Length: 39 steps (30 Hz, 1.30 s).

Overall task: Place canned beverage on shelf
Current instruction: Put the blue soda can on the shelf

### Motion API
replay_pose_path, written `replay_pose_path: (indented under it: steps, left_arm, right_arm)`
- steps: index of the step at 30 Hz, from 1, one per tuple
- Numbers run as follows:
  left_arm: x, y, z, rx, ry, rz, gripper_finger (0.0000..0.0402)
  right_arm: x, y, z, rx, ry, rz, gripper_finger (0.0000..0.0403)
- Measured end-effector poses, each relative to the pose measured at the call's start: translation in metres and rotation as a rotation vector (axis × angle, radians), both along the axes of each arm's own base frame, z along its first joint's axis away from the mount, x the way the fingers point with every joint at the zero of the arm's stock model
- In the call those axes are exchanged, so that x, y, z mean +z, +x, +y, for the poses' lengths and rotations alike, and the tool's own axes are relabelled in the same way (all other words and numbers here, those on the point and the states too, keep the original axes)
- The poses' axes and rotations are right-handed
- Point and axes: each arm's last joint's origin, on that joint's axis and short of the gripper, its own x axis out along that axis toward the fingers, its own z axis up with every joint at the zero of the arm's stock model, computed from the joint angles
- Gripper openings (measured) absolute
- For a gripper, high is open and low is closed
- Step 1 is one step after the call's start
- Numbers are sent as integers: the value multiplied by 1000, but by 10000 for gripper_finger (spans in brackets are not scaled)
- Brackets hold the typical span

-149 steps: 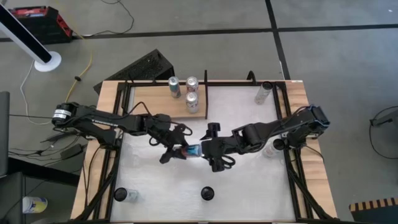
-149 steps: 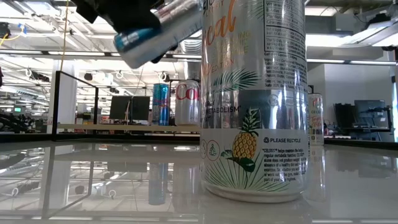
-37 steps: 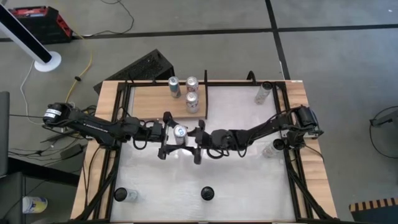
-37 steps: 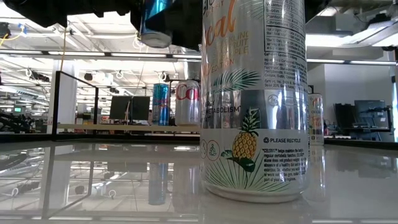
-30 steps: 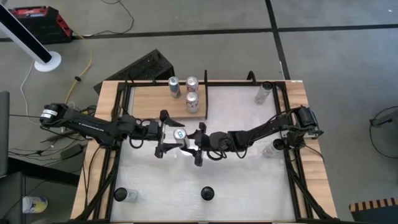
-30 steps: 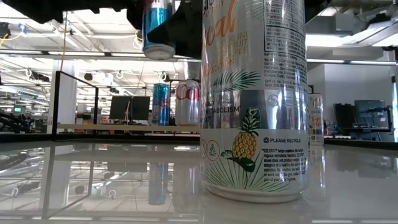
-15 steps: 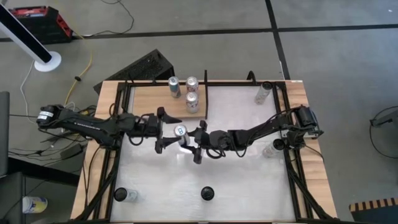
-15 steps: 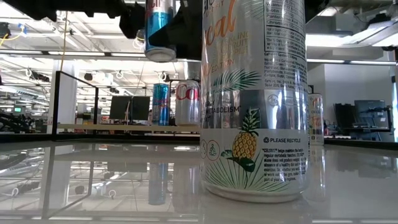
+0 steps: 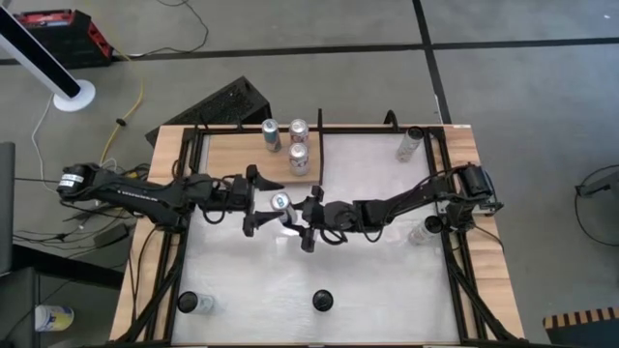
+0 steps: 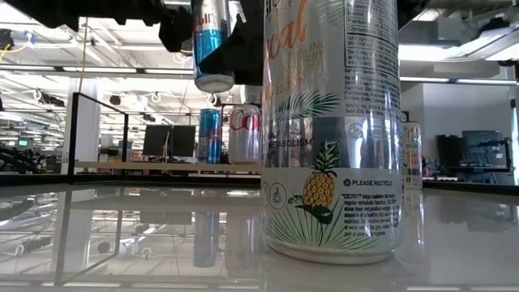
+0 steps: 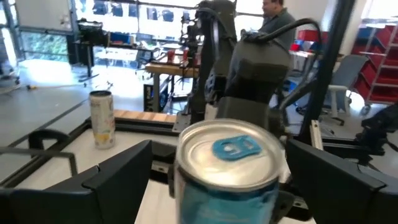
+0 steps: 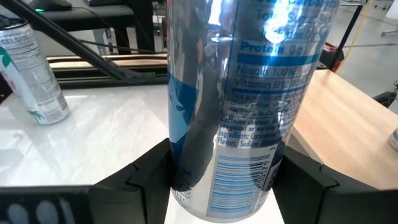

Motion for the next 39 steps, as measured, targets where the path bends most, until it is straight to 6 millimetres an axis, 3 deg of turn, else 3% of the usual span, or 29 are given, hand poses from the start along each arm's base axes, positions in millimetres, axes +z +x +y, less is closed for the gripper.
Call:
replay_pose_path:
  steps: [6,15,27,32,34,39]
  left_arm:
    - [-9,8,3,11,-21,40,350]
    - [-6,7,3,11,-11,17,346]
    - [-6,7,3,-16,-4,19,221]
    - [-6,7,3,-18,-4,21,219]
    - [-6,7,3,-18,-4,22,219]
    - [-11,6,4,37,8,78,219]
  right_arm:
    - [-1,0,-2,-4,-1,6,245]
    - [-1,0,-2,-1,-13,18,245]
    - [-2,0,-2,-2,-9,18,245]
    - [-2,0,-2,-2,-8,18,245]
    - [-2,0,-2,-3,-7,18,261]
    - [-2,-2,-2,-4,-16,56,367]
